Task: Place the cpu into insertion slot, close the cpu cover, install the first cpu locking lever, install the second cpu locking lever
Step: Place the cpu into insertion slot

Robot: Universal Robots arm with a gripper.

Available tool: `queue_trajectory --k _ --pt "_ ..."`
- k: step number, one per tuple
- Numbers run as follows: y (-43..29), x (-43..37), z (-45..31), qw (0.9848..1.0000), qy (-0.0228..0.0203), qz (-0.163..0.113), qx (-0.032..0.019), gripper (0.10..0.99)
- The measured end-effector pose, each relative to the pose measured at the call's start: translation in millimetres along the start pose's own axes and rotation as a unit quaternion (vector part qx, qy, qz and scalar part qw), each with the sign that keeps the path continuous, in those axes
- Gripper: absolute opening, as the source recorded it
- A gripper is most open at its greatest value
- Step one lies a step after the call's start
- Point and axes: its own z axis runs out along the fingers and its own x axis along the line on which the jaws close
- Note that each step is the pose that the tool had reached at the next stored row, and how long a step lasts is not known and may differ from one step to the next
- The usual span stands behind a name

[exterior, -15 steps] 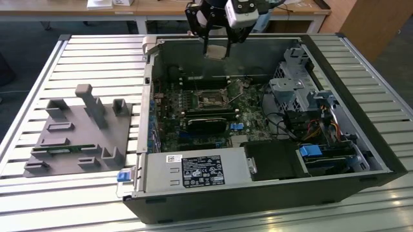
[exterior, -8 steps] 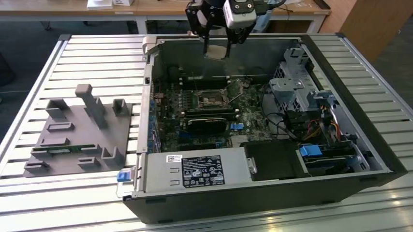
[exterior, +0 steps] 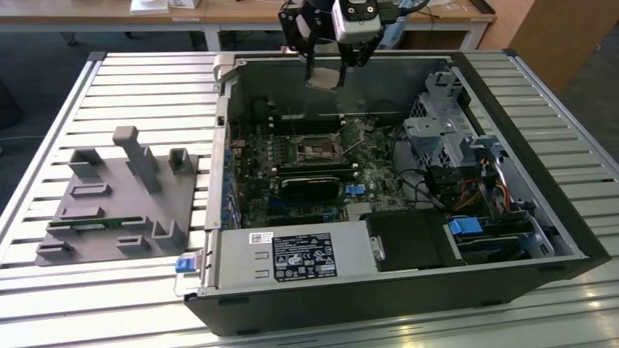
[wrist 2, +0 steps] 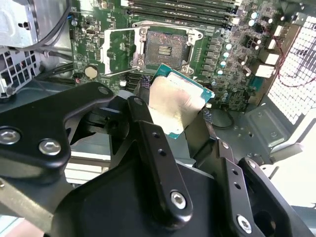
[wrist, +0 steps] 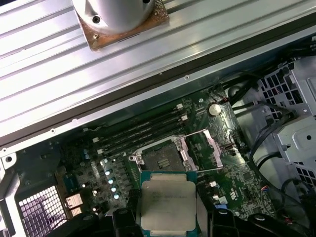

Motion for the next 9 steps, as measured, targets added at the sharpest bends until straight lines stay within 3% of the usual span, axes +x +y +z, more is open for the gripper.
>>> queue_trajectory --k 9 --pt "0.0 0.0 0.2 0.9996 -0.0026 0.029 -0.0006 0.533"
